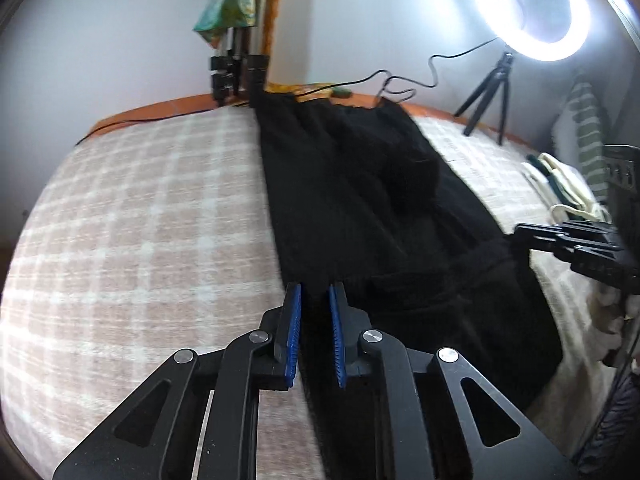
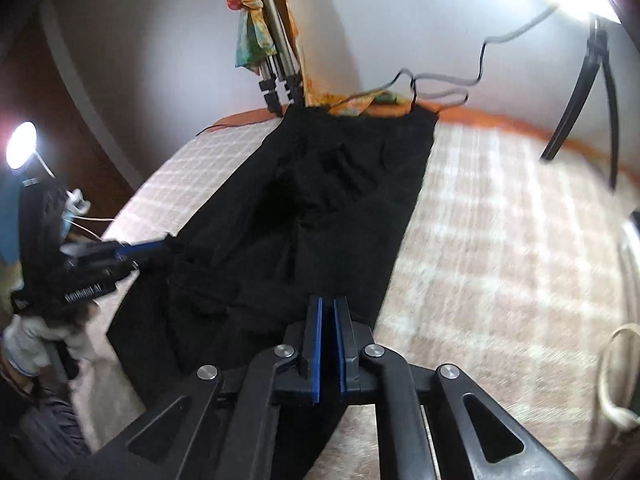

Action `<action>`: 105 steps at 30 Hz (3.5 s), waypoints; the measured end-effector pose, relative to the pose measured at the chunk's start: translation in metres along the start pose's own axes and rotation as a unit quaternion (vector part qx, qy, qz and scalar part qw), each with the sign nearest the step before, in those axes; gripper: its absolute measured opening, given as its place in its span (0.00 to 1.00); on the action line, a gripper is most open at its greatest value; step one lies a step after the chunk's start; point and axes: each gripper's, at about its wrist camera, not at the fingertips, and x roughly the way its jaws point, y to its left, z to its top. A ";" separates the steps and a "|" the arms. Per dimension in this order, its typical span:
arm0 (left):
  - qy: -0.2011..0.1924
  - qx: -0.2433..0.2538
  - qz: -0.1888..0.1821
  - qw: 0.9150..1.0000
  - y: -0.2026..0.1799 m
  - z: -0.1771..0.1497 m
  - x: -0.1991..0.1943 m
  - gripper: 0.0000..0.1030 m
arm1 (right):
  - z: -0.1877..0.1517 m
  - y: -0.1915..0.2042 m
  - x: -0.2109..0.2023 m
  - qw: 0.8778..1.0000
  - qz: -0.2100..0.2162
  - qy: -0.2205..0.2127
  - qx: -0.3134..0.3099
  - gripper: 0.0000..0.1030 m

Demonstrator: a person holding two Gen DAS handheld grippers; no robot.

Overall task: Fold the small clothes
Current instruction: 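Lay the folded hem down near the collar and open both grippers, then grasp the collar end with both grippers and fold it back over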

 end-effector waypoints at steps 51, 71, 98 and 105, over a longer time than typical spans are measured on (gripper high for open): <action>0.003 -0.075 -0.078 0.994 0.078 0.184 0.143 0.50 | 0.170 -0.152 0.127 0.989 0.078 -0.014 0.128 0.27; -0.004 -0.033 -0.077 0.996 0.048 0.201 0.162 0.03 | 0.191 -0.132 0.139 0.993 0.063 -0.010 0.102 0.01; -0.080 0.013 -0.114 0.990 0.009 0.157 -0.002 0.03 | 0.153 -0.066 -0.006 0.992 0.085 -0.084 0.050 0.01; -0.084 0.016 -0.125 0.989 -0.005 0.104 -0.047 0.03 | 0.107 -0.029 -0.046 0.993 0.086 -0.082 0.023 0.01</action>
